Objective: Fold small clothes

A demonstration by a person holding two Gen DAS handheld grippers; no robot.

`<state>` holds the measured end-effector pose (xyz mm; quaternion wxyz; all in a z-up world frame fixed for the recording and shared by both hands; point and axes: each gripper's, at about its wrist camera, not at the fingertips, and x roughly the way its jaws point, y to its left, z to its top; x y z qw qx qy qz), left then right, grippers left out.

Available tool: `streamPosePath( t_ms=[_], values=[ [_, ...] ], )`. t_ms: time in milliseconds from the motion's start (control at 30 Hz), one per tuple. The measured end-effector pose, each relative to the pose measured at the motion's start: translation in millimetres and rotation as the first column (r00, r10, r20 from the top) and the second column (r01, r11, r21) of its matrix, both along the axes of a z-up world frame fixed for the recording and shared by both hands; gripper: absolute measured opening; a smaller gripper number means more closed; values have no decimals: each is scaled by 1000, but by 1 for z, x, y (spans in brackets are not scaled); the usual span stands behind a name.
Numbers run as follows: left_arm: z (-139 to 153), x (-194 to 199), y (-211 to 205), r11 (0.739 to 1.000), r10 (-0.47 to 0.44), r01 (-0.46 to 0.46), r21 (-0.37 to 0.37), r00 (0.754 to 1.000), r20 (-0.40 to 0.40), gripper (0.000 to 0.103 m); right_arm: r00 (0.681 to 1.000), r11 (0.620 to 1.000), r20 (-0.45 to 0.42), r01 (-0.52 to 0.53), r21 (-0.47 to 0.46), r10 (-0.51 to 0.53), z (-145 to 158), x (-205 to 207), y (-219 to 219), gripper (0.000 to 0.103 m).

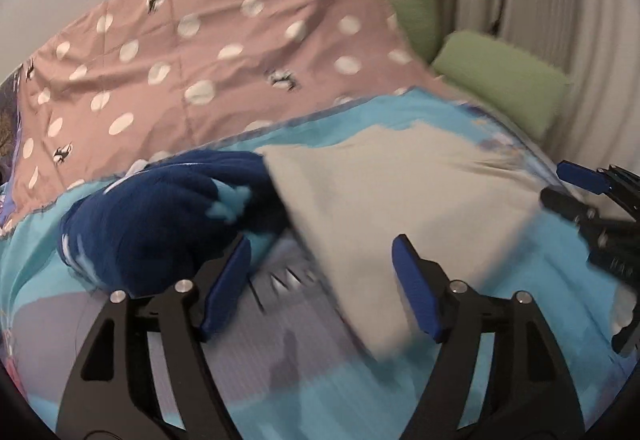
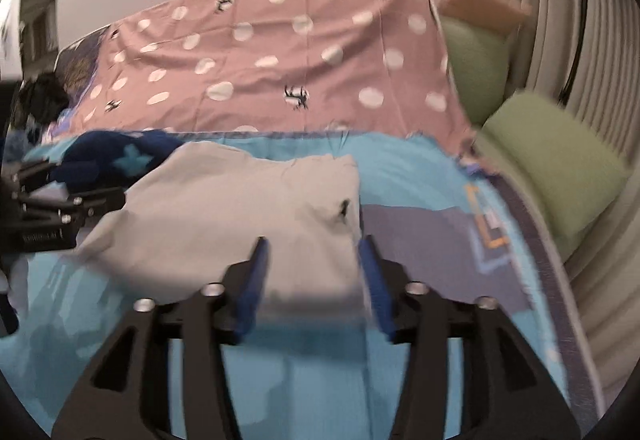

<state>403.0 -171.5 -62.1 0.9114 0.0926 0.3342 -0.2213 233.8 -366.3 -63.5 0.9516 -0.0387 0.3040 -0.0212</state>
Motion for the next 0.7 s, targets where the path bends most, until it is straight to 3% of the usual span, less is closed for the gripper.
streamPosePath(
  t_ms=[133,267,467,567,700],
  values=[
    [17,-81,5,999,-47,47,2,993,104,91,999,999,34,19,51,-20,23,-68,18,69],
    [28,-143,17,999,-41,42,-8,990,137,98,998,987,46,35,157,-42,43,-122,25,84],
    [49,-217,46,996,2,11,-84,989,146,101,988,987,117,81,140,-98,78,-189,42,92],
    [62,-247,56,997,47,-40,-63,991,125,101,985,988,138,88,128,-106,89,-216,50,93],
    [81,-287,68,995,74,-62,-76,983,167,101,983,984,149,79,158,-103,98,-248,57,95]
  ],
)
